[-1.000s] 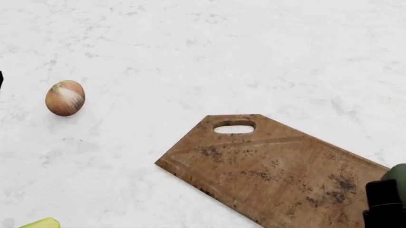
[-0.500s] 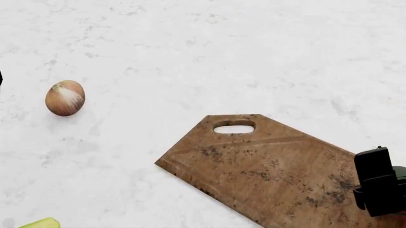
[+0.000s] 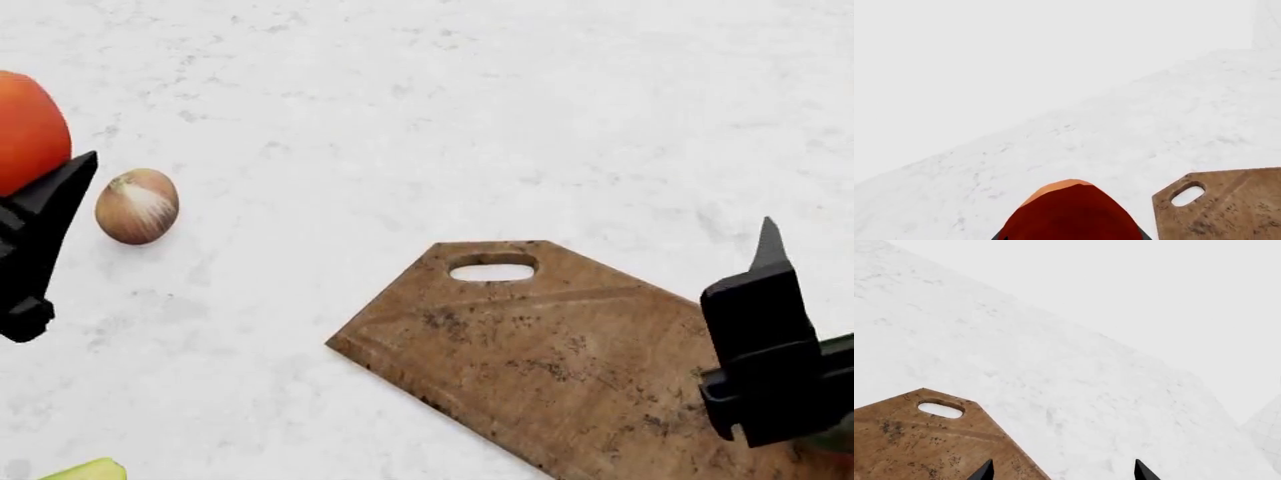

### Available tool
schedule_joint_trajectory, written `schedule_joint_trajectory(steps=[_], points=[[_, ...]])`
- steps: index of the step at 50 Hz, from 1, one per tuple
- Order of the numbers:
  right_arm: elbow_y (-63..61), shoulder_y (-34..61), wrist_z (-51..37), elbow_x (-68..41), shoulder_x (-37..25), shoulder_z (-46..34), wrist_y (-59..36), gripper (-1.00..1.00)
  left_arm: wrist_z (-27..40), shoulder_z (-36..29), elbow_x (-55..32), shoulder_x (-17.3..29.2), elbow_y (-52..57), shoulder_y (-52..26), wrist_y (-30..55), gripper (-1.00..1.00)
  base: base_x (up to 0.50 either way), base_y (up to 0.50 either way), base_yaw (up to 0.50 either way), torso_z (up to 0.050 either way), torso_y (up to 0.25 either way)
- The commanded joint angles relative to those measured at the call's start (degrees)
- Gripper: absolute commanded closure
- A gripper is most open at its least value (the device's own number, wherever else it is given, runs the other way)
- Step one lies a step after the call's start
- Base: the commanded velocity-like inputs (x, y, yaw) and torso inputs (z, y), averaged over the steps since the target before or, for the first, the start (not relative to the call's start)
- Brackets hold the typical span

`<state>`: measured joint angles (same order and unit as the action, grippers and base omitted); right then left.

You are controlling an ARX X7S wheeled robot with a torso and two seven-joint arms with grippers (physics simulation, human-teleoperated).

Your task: Place the avocado, onion, tomato and bell pepper on the cutting board.

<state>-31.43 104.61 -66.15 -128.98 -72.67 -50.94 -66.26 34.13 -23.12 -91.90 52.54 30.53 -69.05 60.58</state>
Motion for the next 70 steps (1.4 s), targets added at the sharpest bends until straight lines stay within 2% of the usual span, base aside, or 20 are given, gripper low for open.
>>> schedule_joint_trajectory(steps=[1,15,29,46,54,56,58,63,67,70], points=[[-4.44,5.23,-5.53,-6.95,0.19,1.7,1.54,-1.0,-6.33,-7.68,7.15,-8.3,-8.5,-8.03,5.13,1.0,0.0,0.0,0.0,0.0,0.0],[-6.56,7.4,-7.34,-8.75,0.53,3.12,3.26,-1.0,-16.8,-15.87,13.94,-19.85,-23.03,-17.19,7.78,1.0,0.0,0.0,0.0,0.0,0.001],[-7.11,7.37,-6.78,-8.54,-0.26,4.26,4.2,-1.0,-29.36,-24.48,23.67,-31.67,-37.81,-23.08,3.91,1.0,0.0,0.0,0.0,0.0,0.0],[-6.99,8.39,-8.6,-10.16,0.04,4.01,4.0,-1.0,-43.64,-32.65,36.23,-45.59,-58.63,-25.24,-10.42,1.0,0.0,0.0,0.0,0.0,0.001],[-7.37,7.31,-8.2,-9.48,0.27,3.99,5.05,-1.0,-46.73,-33.69,38.9,-51.8,-69.67,-24.57,-17.08,1.0,0.0,0.0,0.0,0.0,0.0],[-7.61,7.15,-8.14,-9.55,-0.08,4.1,5.28,-1.0,-46.39,-36.74,37.07,-52.51,-72.36,-25.17,-20.69,1.0,0.0,0.0,0.0,0.0,0.0],[-7.91,7.17,-8.28,-9.91,-0.41,4.19,5.53,-1.0,-43.52,-43.76,28.56,-52.53,-75.06,-26.5,-27.62,1.0,0.0,0.0,0.0,0.0,0.0],[-8.33,7.4,-8.6,-10.75,-1.17,4.33,5.51,-1.0,-41.14,-58.65,15.38,-52.53,-77.55,-28.09,-39.52,1.0,0.0,0.0,0.0,0.0,0.0],[-8.91,6.69,-8.21,-10.33,-1.5,4.45,6.12,-1.0,-38.08,-63.89,8.16,-52.54,-78.12,-27.84,-45.1,1.0,0.0,0.0,0.0,0.0,0.002],[-7.77,8.21,-9.61,-11.64,-0.15,4.04,5.35,-1.0,-35.5,-65.52,6.46,-52.54,-77.64,-26.31,-49.13,1.0,0.0,0.0,0.0,0.0,0.0]])
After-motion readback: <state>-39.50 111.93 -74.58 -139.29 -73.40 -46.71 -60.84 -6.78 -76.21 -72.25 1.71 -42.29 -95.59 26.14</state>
